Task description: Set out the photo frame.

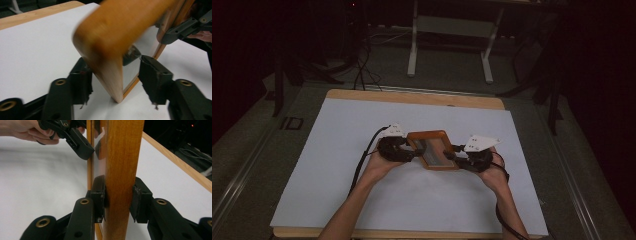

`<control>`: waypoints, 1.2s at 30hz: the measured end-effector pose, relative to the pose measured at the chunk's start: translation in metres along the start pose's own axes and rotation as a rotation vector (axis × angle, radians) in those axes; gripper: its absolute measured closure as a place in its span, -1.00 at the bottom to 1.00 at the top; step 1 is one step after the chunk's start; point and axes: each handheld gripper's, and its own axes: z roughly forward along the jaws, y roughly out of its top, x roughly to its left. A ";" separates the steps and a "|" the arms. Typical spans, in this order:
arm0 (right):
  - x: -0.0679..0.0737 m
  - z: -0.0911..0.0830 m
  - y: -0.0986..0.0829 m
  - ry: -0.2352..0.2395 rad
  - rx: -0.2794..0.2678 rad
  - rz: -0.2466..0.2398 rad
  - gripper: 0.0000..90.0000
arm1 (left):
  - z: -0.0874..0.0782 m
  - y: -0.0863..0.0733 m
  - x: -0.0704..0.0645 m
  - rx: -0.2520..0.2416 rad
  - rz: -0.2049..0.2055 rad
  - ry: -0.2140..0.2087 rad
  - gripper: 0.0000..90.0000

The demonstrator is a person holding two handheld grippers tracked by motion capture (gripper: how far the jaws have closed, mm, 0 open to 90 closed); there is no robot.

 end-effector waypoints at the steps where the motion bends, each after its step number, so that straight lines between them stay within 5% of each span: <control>1: 0.000 0.000 0.000 -0.007 0.007 0.002 0.49 | 0.001 0.000 -0.001 0.004 0.003 0.009 0.07; 9: -0.001 -0.002 -0.002 -0.055 0.062 0.012 0.43 | 0.003 0.002 -0.008 0.007 -0.005 0.032 0.22; 16: -0.006 -0.003 -0.006 -0.073 0.087 0.074 0.41 | 0.005 -0.002 -0.008 0.006 -0.017 0.074 0.43; 25: -0.007 -0.005 -0.008 -0.070 0.108 0.074 0.39 | 0.006 -0.002 -0.015 -0.004 -0.002 0.095 0.45; 36: -0.006 -0.006 -0.008 -0.074 0.126 0.022 0.39 | 0.022 -0.002 -0.014 0.003 0.000 0.038 0.19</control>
